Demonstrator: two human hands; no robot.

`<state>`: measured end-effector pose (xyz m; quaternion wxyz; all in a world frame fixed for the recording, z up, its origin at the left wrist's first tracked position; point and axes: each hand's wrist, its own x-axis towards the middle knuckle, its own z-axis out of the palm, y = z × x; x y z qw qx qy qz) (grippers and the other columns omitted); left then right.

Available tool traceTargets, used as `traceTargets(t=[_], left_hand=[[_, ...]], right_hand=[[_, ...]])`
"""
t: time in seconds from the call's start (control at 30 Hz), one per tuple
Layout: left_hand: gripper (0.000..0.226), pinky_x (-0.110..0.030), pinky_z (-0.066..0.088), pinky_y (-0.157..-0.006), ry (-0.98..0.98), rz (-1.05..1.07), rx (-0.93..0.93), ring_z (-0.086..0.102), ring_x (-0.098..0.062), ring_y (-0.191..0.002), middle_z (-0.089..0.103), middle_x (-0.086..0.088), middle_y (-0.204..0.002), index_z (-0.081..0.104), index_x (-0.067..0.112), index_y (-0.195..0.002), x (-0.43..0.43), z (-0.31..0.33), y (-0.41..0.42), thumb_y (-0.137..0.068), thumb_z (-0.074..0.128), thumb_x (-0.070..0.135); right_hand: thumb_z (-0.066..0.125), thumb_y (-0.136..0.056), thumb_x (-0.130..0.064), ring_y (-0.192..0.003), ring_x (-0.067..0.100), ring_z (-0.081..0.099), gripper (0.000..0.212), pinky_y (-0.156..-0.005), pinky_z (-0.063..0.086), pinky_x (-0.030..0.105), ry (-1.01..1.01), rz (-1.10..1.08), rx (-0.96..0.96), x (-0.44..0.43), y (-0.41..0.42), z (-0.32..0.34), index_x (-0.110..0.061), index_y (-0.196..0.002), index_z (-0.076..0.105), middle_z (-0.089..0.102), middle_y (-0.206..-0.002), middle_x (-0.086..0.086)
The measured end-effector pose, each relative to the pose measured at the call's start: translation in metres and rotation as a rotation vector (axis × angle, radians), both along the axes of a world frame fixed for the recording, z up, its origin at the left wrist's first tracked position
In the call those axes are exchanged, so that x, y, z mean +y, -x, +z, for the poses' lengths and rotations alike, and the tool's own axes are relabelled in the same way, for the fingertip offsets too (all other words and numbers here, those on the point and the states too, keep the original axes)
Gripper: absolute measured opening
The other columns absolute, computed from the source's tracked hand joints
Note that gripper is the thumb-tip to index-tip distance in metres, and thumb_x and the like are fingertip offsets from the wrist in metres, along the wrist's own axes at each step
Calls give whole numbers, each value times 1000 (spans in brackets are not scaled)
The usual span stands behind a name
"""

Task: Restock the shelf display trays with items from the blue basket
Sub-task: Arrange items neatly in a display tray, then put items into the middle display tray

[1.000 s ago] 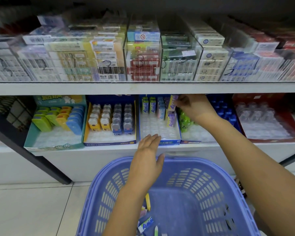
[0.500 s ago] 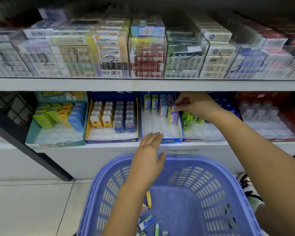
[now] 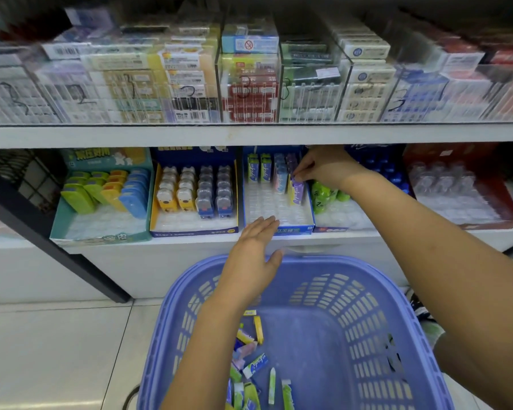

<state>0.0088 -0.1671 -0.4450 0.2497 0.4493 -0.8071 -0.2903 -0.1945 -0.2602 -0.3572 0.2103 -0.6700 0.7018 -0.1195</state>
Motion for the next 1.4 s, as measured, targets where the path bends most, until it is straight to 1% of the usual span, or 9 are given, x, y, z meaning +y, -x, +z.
traceTargets(t=[0.13, 0.27, 0.5, 0.6, 0.7, 0.93, 1.1, 1.23, 1.4], left_hand=[[25, -14, 43, -91, 14, 119, 235, 57, -2, -104, 63, 8, -116, 65, 19, -117, 14, 8, -12, -94, 55, 18], [16, -14, 44, -71, -179, 147, 45, 64, -13, -85, 70, 3, -91, 70, 14, -99, 20, -18, -23, -92, 55, 14], [29, -36, 47, -78, -619, -141, -822, 60, -33, -99, 62, -24, -105, 62, 1, -109, 59, -125, -47, -95, 51, 24], [52, -38, 48, -87, -736, -117, -990, 55, -32, -113, 58, -20, -120, 31, 9, -145, 74, -156, -55, -95, 46, 11], [72, -35, 49, -85, -759, -18, -1059, 49, -32, -125, 37, -26, -144, 15, 1, -149, 80, -171, -58, -91, 57, 8], [53, -33, 45, -96, -694, -39, -1087, 54, -24, -120, 52, -15, -132, 46, 2, -132, 81, -184, -56, -88, 65, 25], [56, -37, 52, -81, -799, -62, -1021, 59, -31, -112, 58, -24, -118, 40, 4, -135, 74, -175, -54, -87, 64, 21], [22, -33, 40, -63, -741, -4, -824, 57, -23, -70, 44, -9, -70, 57, 9, -75, 62, -157, -54, -91, 57, 24], [16, -26, 47, -67, -671, 112, -267, 58, -10, -68, 61, -11, -76, 70, 0, -95, 33, -109, -54, -90, 62, 14]], right_hand=[[63, -88, -21, -109, 23, 57, 25, -90, 43, 22, 96, -22, 115, 15, -10, 6, -10, -110, 70, 64, -119, 8], [67, -84, -21, -69, 7, 56, 13, -58, 36, 1, 340, -68, -158, 77, -27, -23, -13, -93, 71, 68, -85, 3], [63, -84, -12, -102, 20, 62, 23, -80, 42, 23, -395, 233, -50, 153, -75, -167, -9, -107, 68, 69, -108, 8], [56, -85, -5, -112, 26, 57, 33, -87, 43, 29, -552, 345, -7, 171, -93, -225, -11, -117, 64, 63, -118, 11], [50, -86, 3, -120, 27, 50, 50, -87, 40, 24, -618, 381, -72, 183, -103, -266, -18, -131, 54, 53, -133, 9], [59, -87, -17, -114, 34, 53, 35, -91, 43, 36, -508, 322, 55, 192, -106, -304, -10, -120, 55, 53, -125, 16], [61, -86, -20, -105, 30, 58, 18, -78, 41, 31, -566, 223, -72, 183, -87, -285, -8, -100, 61, 63, -111, 16], [69, -81, -10, -73, 15, 59, 19, -64, 43, 16, -470, 117, -340, 160, -70, -227, -13, -100, 71, 65, -82, 3], [80, -69, -4, -69, 15, 52, 24, -70, 41, 27, -135, -5, -661, 132, -59, -122, -15, -87, 70, 62, -80, 9]])
